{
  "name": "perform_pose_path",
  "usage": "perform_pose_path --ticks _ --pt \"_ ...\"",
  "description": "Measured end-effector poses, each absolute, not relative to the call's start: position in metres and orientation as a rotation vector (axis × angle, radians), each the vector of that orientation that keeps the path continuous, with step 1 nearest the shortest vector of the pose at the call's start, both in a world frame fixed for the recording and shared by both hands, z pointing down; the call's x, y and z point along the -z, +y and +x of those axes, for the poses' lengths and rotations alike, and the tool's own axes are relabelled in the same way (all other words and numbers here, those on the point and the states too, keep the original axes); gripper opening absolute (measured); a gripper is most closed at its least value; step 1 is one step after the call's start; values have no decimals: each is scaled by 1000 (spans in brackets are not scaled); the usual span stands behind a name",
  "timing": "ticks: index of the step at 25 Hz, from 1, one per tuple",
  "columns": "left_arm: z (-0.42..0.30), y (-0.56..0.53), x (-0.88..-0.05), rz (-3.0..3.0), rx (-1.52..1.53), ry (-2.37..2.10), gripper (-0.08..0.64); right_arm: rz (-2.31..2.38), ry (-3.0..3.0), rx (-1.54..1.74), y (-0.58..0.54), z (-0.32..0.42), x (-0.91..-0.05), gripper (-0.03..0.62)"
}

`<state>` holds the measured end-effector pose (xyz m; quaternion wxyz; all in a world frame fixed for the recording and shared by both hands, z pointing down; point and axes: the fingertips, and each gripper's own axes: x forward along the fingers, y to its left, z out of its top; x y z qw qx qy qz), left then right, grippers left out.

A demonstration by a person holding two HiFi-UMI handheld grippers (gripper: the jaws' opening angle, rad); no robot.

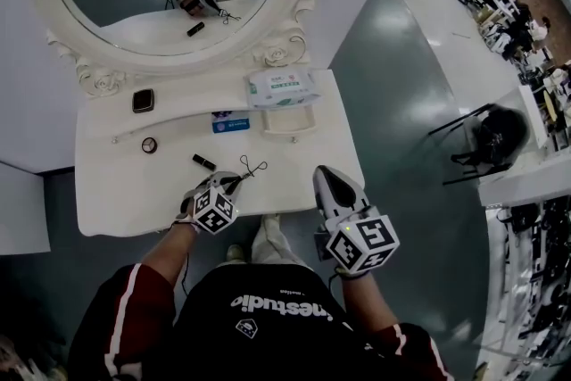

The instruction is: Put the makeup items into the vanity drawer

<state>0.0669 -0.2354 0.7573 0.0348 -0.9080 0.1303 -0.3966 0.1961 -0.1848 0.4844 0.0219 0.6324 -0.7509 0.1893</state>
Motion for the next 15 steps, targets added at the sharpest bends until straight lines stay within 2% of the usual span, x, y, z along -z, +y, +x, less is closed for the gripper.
perform_pose_path --ticks 15 --pt "62 -235 -719 -2802 1105 448 9 1958 -2348 -582 -184 186 -480 3"
